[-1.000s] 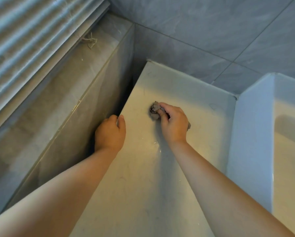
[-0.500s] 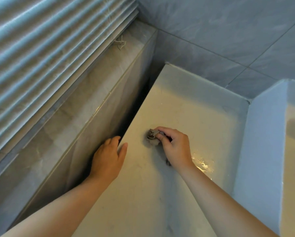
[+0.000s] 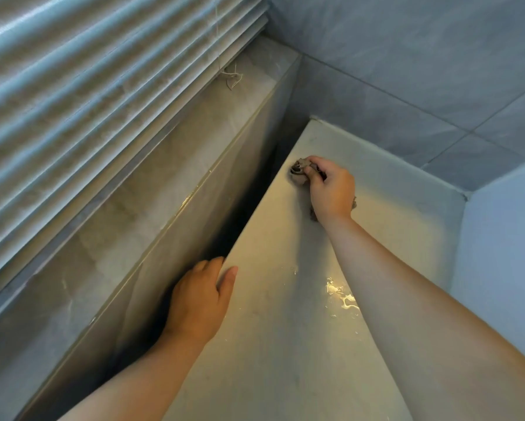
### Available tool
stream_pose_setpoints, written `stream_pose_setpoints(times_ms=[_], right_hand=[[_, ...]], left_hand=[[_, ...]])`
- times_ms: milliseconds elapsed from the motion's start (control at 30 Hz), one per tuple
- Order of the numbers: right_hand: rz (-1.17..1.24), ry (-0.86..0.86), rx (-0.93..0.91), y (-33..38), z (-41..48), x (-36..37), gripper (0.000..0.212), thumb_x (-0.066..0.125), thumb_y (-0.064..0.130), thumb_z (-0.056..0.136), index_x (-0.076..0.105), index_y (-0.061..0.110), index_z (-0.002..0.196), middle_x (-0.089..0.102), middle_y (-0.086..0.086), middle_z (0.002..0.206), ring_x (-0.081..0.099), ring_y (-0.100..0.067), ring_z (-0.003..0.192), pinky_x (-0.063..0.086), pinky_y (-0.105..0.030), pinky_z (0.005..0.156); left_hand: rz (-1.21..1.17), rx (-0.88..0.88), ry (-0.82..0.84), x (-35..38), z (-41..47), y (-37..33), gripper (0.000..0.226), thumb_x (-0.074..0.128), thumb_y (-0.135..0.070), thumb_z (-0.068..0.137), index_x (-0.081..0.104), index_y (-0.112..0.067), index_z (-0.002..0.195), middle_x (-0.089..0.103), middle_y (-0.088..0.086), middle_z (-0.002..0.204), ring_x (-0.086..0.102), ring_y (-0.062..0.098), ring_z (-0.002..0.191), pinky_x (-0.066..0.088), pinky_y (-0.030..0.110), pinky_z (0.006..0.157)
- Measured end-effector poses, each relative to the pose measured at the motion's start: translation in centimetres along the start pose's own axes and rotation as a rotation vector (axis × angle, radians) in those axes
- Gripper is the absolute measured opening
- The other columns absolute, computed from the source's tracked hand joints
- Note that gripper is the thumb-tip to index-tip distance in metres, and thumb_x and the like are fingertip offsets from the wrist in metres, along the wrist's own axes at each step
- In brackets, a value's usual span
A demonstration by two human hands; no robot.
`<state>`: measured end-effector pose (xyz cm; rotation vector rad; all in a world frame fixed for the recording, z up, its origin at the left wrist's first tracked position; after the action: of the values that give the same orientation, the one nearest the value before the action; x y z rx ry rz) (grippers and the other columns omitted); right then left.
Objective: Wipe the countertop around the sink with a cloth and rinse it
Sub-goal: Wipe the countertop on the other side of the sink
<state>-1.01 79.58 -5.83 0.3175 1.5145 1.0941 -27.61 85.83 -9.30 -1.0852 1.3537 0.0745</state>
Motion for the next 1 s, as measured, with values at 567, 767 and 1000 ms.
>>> stream_pose_setpoints(times_ms=[567, 767, 1000], right_hand=[[-0.003, 0.265, -0.180, 1.9, -10.8, 1.0, 0.023, 0.059, 0.021, 0.087, 0.073, 0.026, 0.105, 0.072, 0.010, 0.100, 0.064, -0.009, 0.094, 0.049, -0.026, 0.086], [0.180, 0.083, -0.074, 2.9, -9.5, -1.1, 0.027, 0.063, 0.011, 0.087, 0.071, 0.032, 0.102, 0.071, 0.014, 0.098, 0.065, -0.010, 0.095, 0.051, -0.033, 0.089], [-0.020, 0.139, -0.062, 2.8, -1.3, 1.3, 0.020, 0.060, 0.018, 0.090, 0.073, 0.022, 0.104, 0.073, 0.005, 0.101, 0.065, -0.013, 0.100, 0.047, -0.027, 0.090]], left_hand=[[0.013, -0.020, 0.022, -0.2, 0.0, -0.2, 0.048, 0.025, -0.054, 0.091, 0.060, -0.024, 0.104, 0.062, -0.002, 0.096, 0.056, 0.016, 0.082, 0.047, 0.033, 0.071], [0.011, -0.007, 0.015, -0.2, 0.0, -0.3, 0.051, 0.023, -0.056, 0.091, 0.060, -0.022, 0.100, 0.061, -0.001, 0.092, 0.055, 0.015, 0.078, 0.044, 0.031, 0.068], [0.004, -0.002, 0.012, -0.4, -0.1, -0.5, 0.055, 0.019, -0.058, 0.089, 0.059, -0.021, 0.098, 0.060, -0.004, 0.089, 0.054, 0.012, 0.075, 0.048, 0.030, 0.066]])
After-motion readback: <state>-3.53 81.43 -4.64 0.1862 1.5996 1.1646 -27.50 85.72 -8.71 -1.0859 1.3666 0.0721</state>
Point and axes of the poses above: each hand's wrist, its own z-axis towards the middle knuckle, its own x-axis out of the palm, y = z × x, the point moved 1 cm from there along z, towards the middle knuckle
